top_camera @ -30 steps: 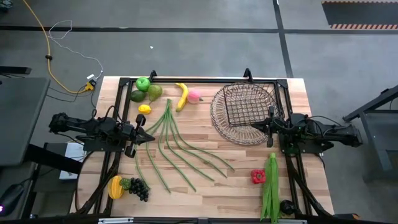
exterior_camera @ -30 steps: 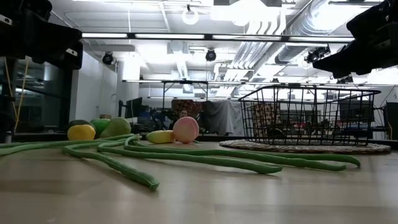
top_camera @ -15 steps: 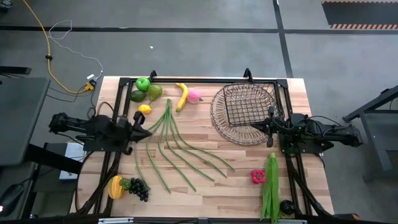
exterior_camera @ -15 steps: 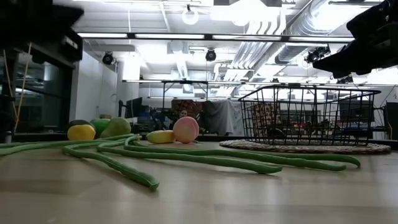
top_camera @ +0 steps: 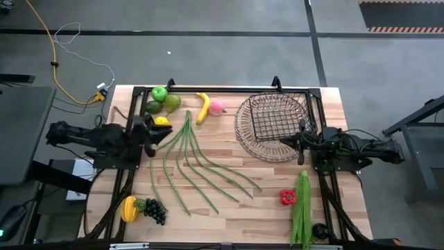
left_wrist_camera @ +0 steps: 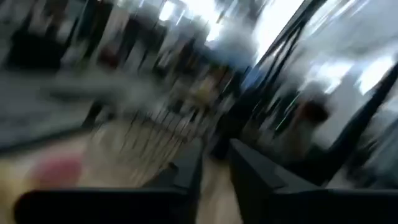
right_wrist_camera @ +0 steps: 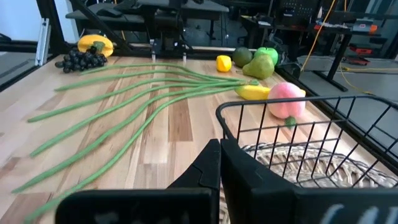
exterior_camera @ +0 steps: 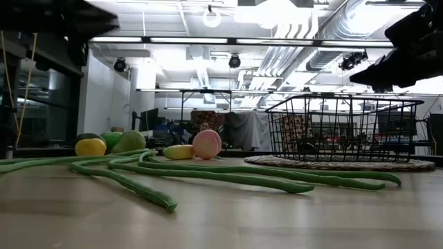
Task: Build produce basket
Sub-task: Put the yellow lemon into the wire basket
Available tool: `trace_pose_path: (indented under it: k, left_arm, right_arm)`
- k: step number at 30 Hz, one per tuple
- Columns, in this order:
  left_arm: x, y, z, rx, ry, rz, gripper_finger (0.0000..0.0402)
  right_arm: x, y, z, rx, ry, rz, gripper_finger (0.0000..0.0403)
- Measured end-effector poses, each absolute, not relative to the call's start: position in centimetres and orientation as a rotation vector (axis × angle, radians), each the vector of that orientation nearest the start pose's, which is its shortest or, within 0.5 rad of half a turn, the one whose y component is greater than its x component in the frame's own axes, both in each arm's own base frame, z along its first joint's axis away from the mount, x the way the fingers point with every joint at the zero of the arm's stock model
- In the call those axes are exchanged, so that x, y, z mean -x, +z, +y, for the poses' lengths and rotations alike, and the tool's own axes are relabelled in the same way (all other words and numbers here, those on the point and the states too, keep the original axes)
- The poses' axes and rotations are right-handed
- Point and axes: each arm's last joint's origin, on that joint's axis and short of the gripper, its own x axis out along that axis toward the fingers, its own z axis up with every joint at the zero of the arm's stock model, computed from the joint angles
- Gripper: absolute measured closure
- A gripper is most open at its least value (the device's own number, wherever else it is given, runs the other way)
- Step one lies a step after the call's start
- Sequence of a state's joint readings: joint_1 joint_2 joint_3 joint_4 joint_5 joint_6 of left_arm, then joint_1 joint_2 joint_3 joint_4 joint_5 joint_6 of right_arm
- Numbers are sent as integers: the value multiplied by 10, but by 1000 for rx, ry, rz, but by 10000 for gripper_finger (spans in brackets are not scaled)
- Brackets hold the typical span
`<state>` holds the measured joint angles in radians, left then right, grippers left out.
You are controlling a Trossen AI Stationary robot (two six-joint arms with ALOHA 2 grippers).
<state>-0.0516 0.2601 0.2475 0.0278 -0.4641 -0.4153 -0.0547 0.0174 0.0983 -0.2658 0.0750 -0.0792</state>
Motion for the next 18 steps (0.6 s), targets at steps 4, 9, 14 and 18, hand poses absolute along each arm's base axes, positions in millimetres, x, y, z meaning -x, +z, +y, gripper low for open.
trace_pose_path:
  k: [4, 9, 14, 18]
  left_arm:
    - [-120, 251, 13, 435, 498, 169, 223]
    - [-146, 273, 27, 448, 572, 541, 133]
    - [-169, 278, 52, 498, 602, 929, 77]
    - [-183, 267, 74, 453, 560, 1227, 55]
  right_arm:
    - [-90, 169, -7, 81, -121, 199, 402]
    - [-90, 169, -7, 80, -121, 200, 402]
    - [-90, 169, -7, 80, -121, 200, 402]
    - [-90, 169, -7, 80, -121, 201, 402]
